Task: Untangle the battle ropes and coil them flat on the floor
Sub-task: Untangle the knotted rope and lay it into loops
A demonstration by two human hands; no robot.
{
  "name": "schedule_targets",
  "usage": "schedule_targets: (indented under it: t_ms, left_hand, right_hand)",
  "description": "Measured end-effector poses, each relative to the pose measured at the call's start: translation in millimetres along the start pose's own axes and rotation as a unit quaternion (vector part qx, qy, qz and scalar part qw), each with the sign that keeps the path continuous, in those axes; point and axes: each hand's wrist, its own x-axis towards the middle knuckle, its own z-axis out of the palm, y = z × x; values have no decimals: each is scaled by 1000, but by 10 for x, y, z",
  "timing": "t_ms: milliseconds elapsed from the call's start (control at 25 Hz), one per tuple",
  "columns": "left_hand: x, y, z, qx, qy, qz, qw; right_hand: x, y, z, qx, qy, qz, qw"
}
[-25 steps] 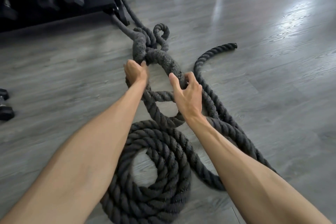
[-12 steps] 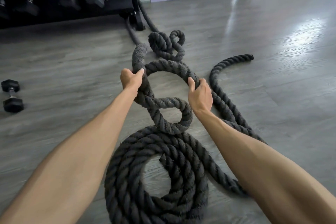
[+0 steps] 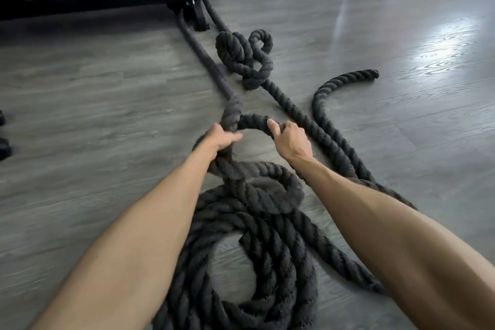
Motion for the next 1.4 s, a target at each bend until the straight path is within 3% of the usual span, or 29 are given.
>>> schedule_targets:
  t_ms: [80, 280, 400, 520, 640, 840, 1040, 1120, 1240, 1400]
  left_hand:
    - [-2, -242, 186, 21, -28, -23, 999]
    - [-75, -171, 123, -160, 41, 7, 986]
    - [-228, 162, -162, -290, 92, 33, 952]
    - [-390, 544, -524, -349, 121, 53, 928]
    - [-451, 683, -823, -402, 133, 31, 905]
    - [-516, 670, -956, -492, 209, -20, 845]
    - [-477, 443, -909, -507, 299, -109, 801]
    - [-439, 385, -928, -531, 317, -125, 776]
    - [-393, 436, -884, -562, 336, -128, 745]
    - [-344, 592, -761, -600, 323, -138, 719]
  right_hand:
    - [-2, 41, 45, -15, 0, -5, 1000]
    - [95, 107, 3, -29, -25, -6, 999]
    - [193, 247, -227, -24, -33, -7, 999]
    - [335, 303, -416, 5, -41, -11, 999]
    - [447, 386, -500, 41, -97, -1, 994]
    - [68, 422, -335, -19, -116, -65, 991]
    - [-380, 445, -281, -73, -321, -50, 943]
    - [-434, 400, -323, -148, -381, -30, 912]
    - [-429, 264, -214, -324, -399, -70, 855]
    - [-548, 2, 185, -335, -331, -128, 873]
